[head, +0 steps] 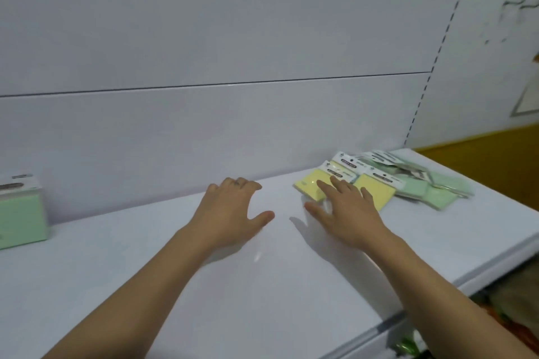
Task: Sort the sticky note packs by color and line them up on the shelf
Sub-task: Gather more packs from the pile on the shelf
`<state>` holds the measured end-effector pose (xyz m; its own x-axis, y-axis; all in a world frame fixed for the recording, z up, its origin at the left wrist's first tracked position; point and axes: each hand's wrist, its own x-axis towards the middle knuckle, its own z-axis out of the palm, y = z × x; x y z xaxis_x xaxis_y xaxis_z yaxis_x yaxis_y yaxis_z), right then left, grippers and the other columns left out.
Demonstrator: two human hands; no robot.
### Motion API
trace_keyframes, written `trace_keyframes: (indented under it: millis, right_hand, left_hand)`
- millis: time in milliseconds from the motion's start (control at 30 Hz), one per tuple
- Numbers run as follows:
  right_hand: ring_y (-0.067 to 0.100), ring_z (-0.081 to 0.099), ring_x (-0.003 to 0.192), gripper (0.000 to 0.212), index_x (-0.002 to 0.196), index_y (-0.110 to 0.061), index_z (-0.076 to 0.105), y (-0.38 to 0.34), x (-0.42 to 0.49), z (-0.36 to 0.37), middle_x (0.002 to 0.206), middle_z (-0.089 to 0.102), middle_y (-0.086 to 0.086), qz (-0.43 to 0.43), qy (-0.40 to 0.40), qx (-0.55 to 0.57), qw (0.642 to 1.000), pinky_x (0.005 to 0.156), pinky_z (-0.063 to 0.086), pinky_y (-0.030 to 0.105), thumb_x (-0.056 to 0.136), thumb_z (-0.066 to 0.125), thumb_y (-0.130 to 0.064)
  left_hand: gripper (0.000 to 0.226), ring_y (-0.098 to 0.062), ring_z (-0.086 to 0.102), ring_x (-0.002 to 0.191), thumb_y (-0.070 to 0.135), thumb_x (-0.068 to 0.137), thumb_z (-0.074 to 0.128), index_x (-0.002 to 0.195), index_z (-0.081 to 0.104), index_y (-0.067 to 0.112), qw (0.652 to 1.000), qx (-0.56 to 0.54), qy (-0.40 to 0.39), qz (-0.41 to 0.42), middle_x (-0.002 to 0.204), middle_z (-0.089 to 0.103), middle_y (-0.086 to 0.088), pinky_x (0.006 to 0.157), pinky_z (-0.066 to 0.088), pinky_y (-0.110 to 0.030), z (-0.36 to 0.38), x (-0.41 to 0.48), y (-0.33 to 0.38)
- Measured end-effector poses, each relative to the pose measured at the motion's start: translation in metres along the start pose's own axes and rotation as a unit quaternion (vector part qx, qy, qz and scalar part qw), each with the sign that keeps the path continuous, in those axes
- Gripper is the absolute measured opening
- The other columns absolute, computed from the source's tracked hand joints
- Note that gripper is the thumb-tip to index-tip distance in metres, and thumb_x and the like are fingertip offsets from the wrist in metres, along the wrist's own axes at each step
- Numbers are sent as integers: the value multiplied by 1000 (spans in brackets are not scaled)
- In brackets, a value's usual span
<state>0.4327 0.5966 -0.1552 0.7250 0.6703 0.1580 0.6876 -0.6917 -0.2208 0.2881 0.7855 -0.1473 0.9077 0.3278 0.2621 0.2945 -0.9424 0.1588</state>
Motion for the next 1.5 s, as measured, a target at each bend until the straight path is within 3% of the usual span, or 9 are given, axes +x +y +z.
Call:
trace_keyframes:
  millis: [367,600,767,933,1100,1200,1333,1400,1500]
  right_hand:
    - [24,33,136,57,139,-28,43,180,13,-43,150,37,0,58,92,-14,994,108,24,41,89,49,-53]
    - [27,30,137,53,140,-26,42,250,25,-49,151,36,5,132,91,-11,987,109,22,44,93,44,-48]
    - [29,20,142,58,144,-24,34,265,33,-32,154,28,10,162,51,-12,985,113,12,51,94,32,-54]
    - [32,38,122,53,133,-22,46,268,32,-23,132,50,11,139,91,-54,985,97,29,45,93,30,-54]
    - [28,42,104,55,122,-18,57,267,30,-23,116,56,9,126,151,-65,978,85,31,40,90,37,-57]
    - [27,40,107,59,122,-19,60,268,28,-25,116,53,8,123,149,-47,980,89,31,40,86,41,-62]
    - [30,36,128,54,124,-22,55,269,29,-25,137,46,13,145,138,38,979,106,22,45,85,36,-55]
    - [31,43,119,53,120,-19,53,269,28,-27,128,55,12,151,126,75,978,101,26,44,80,29,-46]
    - [32,43,113,50,123,-20,48,270,29,-28,124,55,11,164,112,82,977,97,29,43,81,34,-44]
  left_hand:
    - [64,-20,38,126,63,83,47,136,40,28,1000,14,0,-16,138,46,3,96,32,-39,57,99,127]
    - [66,-30,37,127,63,83,48,138,36,29,990,41,-25,-133,139,42,-7,96,33,-46,76,127,154]
    - [67,-33,40,124,62,83,48,134,36,19,975,12,-26,-220,135,44,-11,95,33,-47,90,133,161]
    - [68,-33,38,120,69,82,37,131,41,22,973,40,2,-229,132,49,-8,91,33,-44,101,124,160]
    - [68,-31,39,117,71,80,38,133,40,29,975,46,30,-217,127,54,-7,89,32,-42,106,115,161]
    - [68,-32,44,116,72,79,42,134,40,32,974,27,29,-225,128,51,-7,91,31,-44,106,114,165]
    - [69,-29,49,114,72,74,49,130,43,31,973,-8,57,-224,123,53,-6,88,30,-42,102,112,167]
    - [69,-26,51,113,72,72,52,127,46,32,973,-17,78,-219,121,54,-5,87,29,-41,98,111,169]
    - [68,-25,53,110,68,69,60,125,46,31,970,-63,112,-205,118,53,-2,89,32,-40,94,109,173]
